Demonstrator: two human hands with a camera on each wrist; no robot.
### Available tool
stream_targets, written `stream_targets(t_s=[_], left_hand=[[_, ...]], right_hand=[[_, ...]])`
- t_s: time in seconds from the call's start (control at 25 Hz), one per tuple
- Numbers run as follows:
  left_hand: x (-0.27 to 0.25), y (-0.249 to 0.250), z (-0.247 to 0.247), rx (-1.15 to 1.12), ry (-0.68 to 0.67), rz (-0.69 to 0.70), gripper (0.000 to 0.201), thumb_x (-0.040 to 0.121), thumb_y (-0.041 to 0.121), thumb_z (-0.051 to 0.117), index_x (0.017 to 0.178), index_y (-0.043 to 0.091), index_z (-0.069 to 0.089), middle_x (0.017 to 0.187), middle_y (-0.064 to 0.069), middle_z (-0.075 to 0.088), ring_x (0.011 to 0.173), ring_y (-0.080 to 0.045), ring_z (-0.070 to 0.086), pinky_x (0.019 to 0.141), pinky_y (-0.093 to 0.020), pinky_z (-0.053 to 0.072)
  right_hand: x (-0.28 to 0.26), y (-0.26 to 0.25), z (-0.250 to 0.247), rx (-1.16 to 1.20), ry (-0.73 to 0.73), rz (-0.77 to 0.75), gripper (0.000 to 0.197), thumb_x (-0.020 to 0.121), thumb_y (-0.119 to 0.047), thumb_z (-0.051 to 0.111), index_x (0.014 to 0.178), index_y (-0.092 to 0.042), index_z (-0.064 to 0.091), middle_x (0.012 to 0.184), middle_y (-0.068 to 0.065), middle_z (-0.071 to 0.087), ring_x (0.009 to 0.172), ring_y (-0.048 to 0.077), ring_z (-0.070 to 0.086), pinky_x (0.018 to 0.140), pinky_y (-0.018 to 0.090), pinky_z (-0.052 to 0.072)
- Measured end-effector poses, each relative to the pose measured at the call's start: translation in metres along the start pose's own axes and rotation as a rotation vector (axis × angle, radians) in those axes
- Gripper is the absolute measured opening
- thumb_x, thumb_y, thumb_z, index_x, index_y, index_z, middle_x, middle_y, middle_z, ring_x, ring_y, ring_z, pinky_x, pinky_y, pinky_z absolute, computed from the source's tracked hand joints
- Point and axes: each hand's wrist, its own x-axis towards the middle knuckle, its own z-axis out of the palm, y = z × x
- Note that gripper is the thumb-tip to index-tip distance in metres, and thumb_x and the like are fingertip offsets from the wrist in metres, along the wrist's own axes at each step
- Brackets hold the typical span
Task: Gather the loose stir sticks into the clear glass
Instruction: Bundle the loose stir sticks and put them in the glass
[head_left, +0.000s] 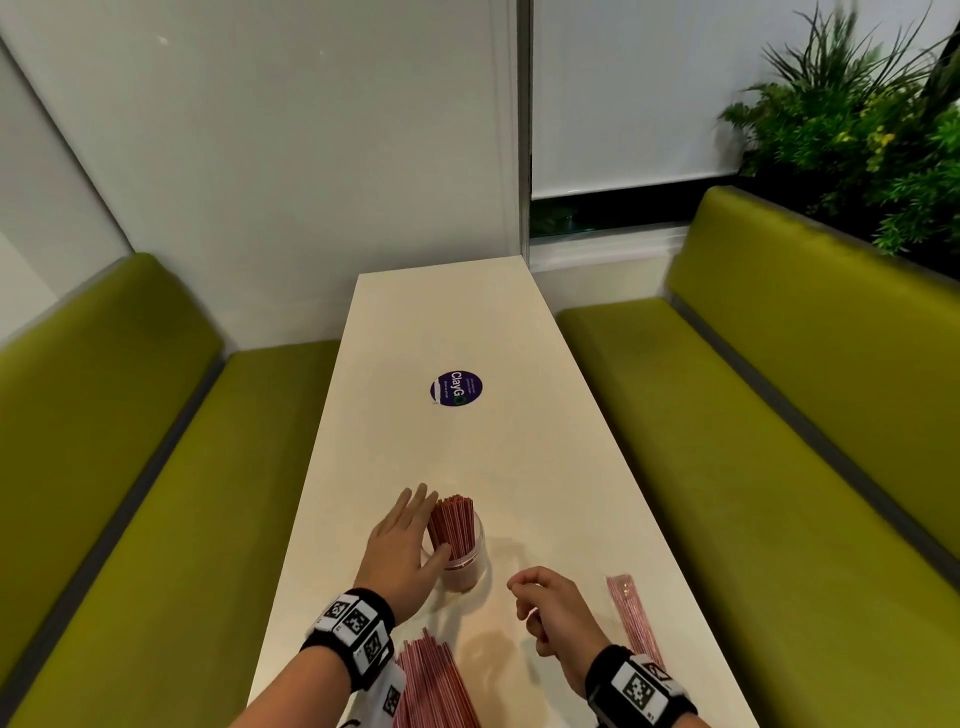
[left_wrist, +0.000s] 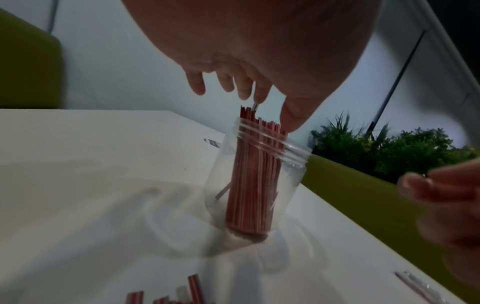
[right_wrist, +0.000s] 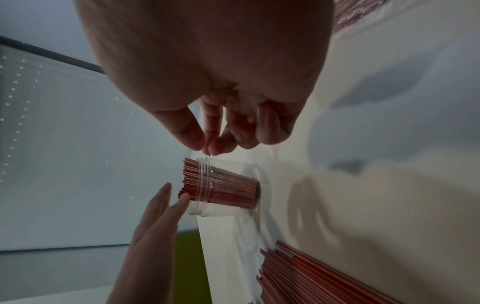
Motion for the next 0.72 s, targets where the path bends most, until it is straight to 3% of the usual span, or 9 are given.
stream_targets(t_s=[0.08, 0.12, 0.2, 0.28, 0.36, 0.44, 0.52, 0.6, 0.72], left_hand=[[-0.009, -0.002, -0.003, -0.068, 0.099, -0.018, 0.063, 0.096, 0.042, 0.051, 0.153, 0.033, 0.026, 0.159, 0.019, 0.017, 0.151, -0.006, 0.010, 0.122, -0.038, 0.019], [-0.016, -0.004, -0.005, -0.099, 0.160, -0.044, 0.055, 0.095, 0.038, 0.054, 0.148, 0.032, 0.037, 0.154, 0.018, 0.032, 0.147, -0.009, 0.023, 0.119, -0.038, 0.026], [-0.033, -0.008, -0.006, -0.158, 0.248, -0.097, 0.031, 0.094, 0.030, 0.057, 0.125, 0.030, 0.061, 0.127, 0.013, 0.063, 0.123, -0.012, 0.053, 0.104, -0.036, 0.043], [-0.055, -0.013, 0.000, -0.271, 0.203, -0.158, 0.013, 0.094, 0.025, 0.058, 0.098, 0.031, 0.069, 0.097, 0.014, 0.071, 0.094, -0.009, 0.063, 0.086, -0.033, 0.053], [-0.076, -0.021, 0.013, -0.301, 0.082, -0.214, 0.017, 0.093, 0.023, 0.058, 0.085, 0.036, 0.065, 0.088, 0.013, 0.070, 0.086, -0.009, 0.063, 0.080, -0.031, 0.053], [-0.093, -0.030, 0.028, -0.201, 0.006, -0.227, 0.016, 0.090, 0.026, 0.059, 0.083, 0.040, 0.061, 0.096, 0.012, 0.068, 0.097, -0.012, 0.060, 0.084, -0.029, 0.049], [-0.105, -0.035, 0.039, -0.114, 0.012, -0.228, 0.010, 0.088, 0.033, 0.059, 0.092, 0.037, 0.067, 0.111, 0.010, 0.065, 0.110, -0.015, 0.055, 0.092, -0.029, 0.046], [-0.118, -0.034, 0.046, -0.046, -0.014, -0.211, 0.025, 0.086, 0.042, 0.058, 0.108, 0.034, 0.067, 0.131, 0.009, 0.057, 0.124, -0.015, 0.049, 0.102, -0.031, 0.043], [-0.136, -0.024, 0.048, 0.042, -0.107, -0.181, 0.051, 0.083, 0.053, 0.053, 0.132, 0.038, 0.053, 0.155, 0.008, 0.036, 0.143, -0.017, 0.033, 0.113, -0.037, 0.035]], right_hand=[[-0.002, 0.006, 0.001, -0.061, -0.003, 0.020, 0.010, 0.090, -0.011, 0.056, 0.091, -0.011, 0.066, 0.068, 0.005, 0.055, 0.046, 0.014, 0.032, 0.046, 0.021, 0.020], [-0.004, 0.009, 0.003, -0.108, -0.005, 0.023, 0.009, 0.089, -0.013, 0.057, 0.090, -0.011, 0.066, 0.070, 0.005, 0.056, 0.046, 0.013, 0.033, 0.045, 0.021, 0.021], [-0.007, 0.014, 0.006, -0.240, -0.007, 0.009, 0.008, 0.088, -0.015, 0.058, 0.087, -0.013, 0.066, 0.072, 0.004, 0.060, 0.047, 0.012, 0.039, 0.044, 0.021, 0.027], [-0.007, 0.021, 0.009, -0.436, -0.003, -0.029, 0.008, 0.087, -0.018, 0.058, 0.086, -0.015, 0.066, 0.076, 0.002, 0.064, 0.054, 0.009, 0.051, 0.048, 0.019, 0.038], [-0.006, 0.029, 0.016, -0.663, -0.006, -0.061, 0.012, 0.085, -0.020, 0.058, 0.089, -0.016, 0.069, 0.084, 0.001, 0.068, 0.065, 0.010, 0.059, 0.059, 0.020, 0.048], [-0.006, 0.036, 0.026, -0.881, -0.028, -0.064, 0.018, 0.085, -0.023, 0.060, 0.099, -0.016, 0.070, 0.096, 0.000, 0.067, 0.081, 0.014, 0.062, 0.074, 0.023, 0.051], [-0.006, 0.042, 0.041, -1.043, -0.056, -0.065, 0.029, 0.086, -0.030, 0.063, 0.109, -0.013, 0.066, 0.108, 0.004, 0.065, 0.089, 0.017, 0.058, 0.085, 0.028, 0.051], [-0.005, 0.050, 0.058, -1.137, -0.059, -0.082, 0.037, 0.086, -0.037, 0.063, 0.112, -0.010, 0.063, 0.115, 0.008, 0.064, 0.090, 0.021, 0.057, 0.087, 0.032, 0.051], [0.000, 0.060, 0.078, -1.234, -0.036, -0.140, 0.039, 0.084, -0.040, 0.063, 0.109, -0.010, 0.060, 0.115, 0.011, 0.063, 0.100, 0.028, 0.063, 0.078, 0.031, 0.048]])
